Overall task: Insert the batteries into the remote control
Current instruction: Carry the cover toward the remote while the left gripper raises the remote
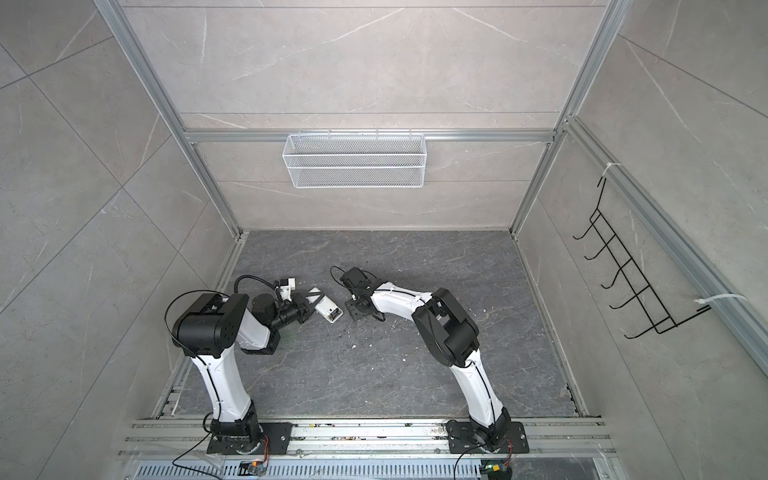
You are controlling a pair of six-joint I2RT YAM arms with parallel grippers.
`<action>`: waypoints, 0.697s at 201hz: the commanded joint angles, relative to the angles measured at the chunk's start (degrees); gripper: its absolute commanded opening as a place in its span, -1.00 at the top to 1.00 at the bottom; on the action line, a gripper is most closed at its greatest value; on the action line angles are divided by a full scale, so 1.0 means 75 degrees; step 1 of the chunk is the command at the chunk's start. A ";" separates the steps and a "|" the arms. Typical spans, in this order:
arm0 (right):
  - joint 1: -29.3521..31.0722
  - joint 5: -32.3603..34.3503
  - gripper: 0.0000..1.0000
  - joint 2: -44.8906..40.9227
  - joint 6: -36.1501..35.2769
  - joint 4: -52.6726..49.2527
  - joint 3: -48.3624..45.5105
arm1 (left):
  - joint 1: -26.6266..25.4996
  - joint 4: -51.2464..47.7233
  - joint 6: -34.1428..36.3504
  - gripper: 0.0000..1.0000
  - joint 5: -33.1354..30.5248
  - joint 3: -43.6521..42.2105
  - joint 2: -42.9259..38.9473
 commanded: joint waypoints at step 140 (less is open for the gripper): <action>-0.0383 0.0783 0.10 -0.2518 0.1310 -0.0081 -0.3132 | -0.1372 0.0163 -0.0055 1.00 0.0869 0.1437 0.0580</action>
